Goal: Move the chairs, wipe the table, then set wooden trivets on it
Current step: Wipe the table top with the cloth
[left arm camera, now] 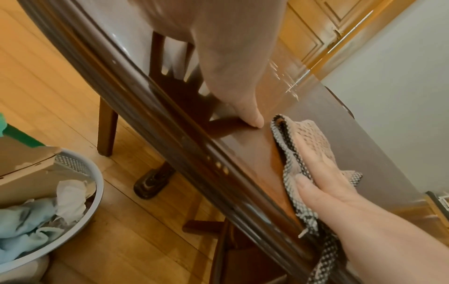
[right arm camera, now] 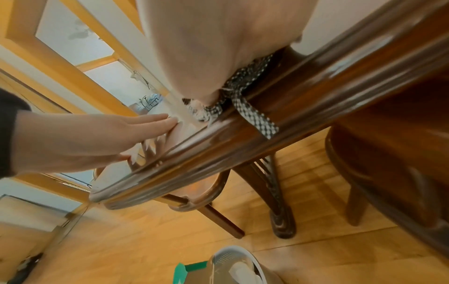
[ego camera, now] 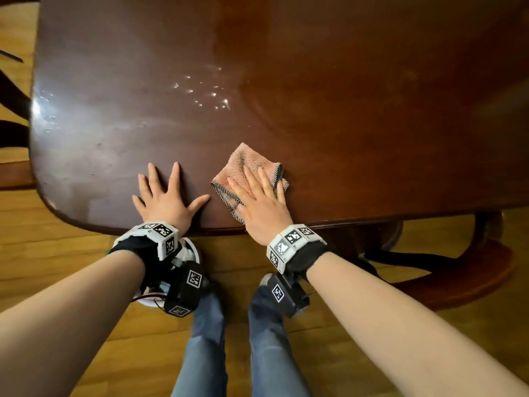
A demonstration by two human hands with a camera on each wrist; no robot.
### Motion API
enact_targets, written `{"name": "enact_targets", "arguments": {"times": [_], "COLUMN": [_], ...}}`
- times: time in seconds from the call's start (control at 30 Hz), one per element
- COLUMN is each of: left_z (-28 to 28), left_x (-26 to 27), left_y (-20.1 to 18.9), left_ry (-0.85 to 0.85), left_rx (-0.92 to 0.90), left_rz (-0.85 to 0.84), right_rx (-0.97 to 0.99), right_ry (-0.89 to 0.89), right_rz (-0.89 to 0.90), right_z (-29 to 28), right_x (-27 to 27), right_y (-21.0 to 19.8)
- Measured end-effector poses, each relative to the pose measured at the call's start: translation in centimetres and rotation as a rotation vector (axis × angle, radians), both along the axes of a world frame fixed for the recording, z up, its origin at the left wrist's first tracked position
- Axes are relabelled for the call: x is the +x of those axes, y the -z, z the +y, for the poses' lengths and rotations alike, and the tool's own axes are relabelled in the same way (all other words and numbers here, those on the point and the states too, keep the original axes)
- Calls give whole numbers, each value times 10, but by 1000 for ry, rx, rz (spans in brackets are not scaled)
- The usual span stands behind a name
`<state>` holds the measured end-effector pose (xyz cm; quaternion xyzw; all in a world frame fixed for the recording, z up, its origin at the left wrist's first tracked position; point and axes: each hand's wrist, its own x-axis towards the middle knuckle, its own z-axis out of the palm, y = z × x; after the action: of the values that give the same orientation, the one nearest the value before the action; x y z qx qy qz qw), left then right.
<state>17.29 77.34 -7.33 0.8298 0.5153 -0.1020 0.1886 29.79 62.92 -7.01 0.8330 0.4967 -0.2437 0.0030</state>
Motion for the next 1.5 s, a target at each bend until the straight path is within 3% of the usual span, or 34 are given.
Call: {"name": "enact_targets", "arguments": {"times": [0.17,0.37,0.47,0.6,0.7,0.8,0.93,1.03,1.23,1.37,1.5], "left_z": [45,110,129,146,155,160,163,164,165,169,170], "left_x": [-22,-49,-57,-54,-48,-42,-33,-29,-34,-32,-24], "left_y": [-3,-11,-13,-11,-14,-16,-16,-14,-5,-5,-8], "left_ry": [-39,-33,39,101,117,119,116,115,120,104,56], "left_rx": [-44,-117,-150,-167,-178,-182,-175,-174,-141,-142,-145], "left_rz": [11,60,87,80,67,58,61,55,57,68,69], "right_rx": [-27,-10,-14,1,32,2,-18,-25,-69,-25,14], "right_ry": [-60,348,448,272,71,5,213,411,594,383,25], "right_rz": [-11,-14,-25,-1,16,-11,-2,-16,-36,-38,8], "right_z": [49,155,202,244,231,183,136,131,217,275,248], "right_x": [12,55,69,38,-22,-48,-12,30,111,82,11], "right_y": [-3,1,2,-2,-3,-2,-4,-4,0,1,-3]}}
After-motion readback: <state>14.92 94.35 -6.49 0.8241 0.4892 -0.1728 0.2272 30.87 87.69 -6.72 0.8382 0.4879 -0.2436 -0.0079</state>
